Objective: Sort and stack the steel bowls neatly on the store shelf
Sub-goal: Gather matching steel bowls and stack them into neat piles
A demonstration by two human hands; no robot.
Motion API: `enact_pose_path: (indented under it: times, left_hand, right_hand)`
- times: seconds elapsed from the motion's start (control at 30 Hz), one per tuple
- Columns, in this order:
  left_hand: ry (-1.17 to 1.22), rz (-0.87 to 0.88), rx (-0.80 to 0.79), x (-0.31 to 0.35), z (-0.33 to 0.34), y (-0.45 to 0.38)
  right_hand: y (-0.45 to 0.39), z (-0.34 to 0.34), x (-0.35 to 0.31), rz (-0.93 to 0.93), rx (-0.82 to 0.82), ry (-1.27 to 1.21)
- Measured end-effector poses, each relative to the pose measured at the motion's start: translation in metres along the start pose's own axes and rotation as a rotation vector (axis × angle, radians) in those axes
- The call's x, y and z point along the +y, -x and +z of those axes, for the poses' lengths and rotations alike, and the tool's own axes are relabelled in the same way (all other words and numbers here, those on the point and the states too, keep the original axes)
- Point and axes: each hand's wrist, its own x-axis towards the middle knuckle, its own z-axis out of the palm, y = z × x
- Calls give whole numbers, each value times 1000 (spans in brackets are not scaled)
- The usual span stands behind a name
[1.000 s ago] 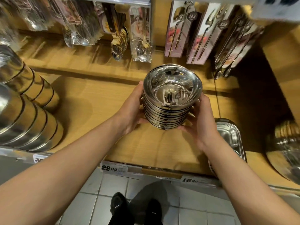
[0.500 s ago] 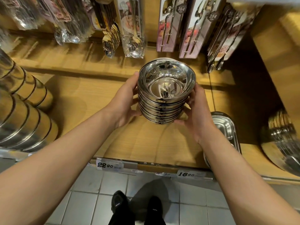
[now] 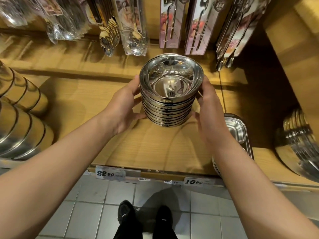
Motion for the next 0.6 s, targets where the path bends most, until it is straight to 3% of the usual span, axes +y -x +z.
enact_pose_path:
  times: [0.17, 0.6]
  left_hand:
    - [-41, 148, 33, 0, 2, -1]
    - [-113, 202, 77, 2, 6, 14]
  right_hand:
    - [-3, 0, -1, -65, 34, 18]
    - [-13, -1, 4, -152, 62, 30]
